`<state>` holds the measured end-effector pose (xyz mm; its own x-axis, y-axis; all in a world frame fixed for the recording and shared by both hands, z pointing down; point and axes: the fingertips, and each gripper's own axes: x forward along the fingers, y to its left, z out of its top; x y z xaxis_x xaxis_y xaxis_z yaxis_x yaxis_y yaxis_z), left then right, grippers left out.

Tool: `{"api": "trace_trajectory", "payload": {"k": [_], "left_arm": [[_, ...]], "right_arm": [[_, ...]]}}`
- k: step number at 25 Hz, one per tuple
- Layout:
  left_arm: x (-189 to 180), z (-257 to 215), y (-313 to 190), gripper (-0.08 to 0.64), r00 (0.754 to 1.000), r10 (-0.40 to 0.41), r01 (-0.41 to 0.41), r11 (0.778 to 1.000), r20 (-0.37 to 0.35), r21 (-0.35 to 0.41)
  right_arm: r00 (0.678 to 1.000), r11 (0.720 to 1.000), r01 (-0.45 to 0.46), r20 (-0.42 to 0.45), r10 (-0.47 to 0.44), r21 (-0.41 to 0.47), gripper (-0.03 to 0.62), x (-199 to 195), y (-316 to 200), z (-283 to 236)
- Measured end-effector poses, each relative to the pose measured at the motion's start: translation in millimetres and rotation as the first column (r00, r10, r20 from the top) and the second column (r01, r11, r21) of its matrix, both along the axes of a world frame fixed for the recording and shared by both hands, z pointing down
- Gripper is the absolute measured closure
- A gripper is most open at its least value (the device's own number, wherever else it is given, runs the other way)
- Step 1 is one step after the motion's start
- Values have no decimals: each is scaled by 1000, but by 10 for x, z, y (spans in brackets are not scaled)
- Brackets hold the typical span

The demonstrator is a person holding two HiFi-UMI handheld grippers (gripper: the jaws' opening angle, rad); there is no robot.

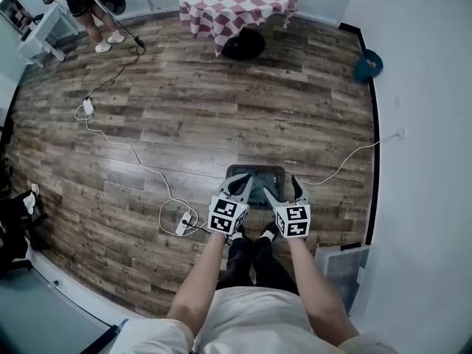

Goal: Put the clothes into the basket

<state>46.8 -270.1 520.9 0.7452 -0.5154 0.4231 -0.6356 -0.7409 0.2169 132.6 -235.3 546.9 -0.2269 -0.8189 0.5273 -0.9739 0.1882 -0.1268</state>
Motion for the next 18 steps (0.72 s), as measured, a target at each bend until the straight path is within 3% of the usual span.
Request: {"api": "trace_trajectory", "payload": {"k": [5,8,10,13,18], "left_arm": [[-78,-701,-173,547,999,-38,40,994,-21,99],[-41,-1012,-273,548,995,-75,82,990,-62,116],[-24,-1203,-275,546,993,-78,90,987,-93,136],[-4,-1423,-284,547,990,-69,90,982,-126,168],[99,-1522,-243,548,987,-43,70,983,-155,169]], "right_arm": [[995,990,22,93,-36,139,271,-174,-167,-814],[979,977,-53,204,10,206,421,-47,-230,-1241],[979,970,-45,202,-4,237,526,-12,-239,-1406],[987,969,46,139,-82,244,550,-30,-288,-1532],[985,964,81,125,-115,254,561,41,-267,-1674]]}}
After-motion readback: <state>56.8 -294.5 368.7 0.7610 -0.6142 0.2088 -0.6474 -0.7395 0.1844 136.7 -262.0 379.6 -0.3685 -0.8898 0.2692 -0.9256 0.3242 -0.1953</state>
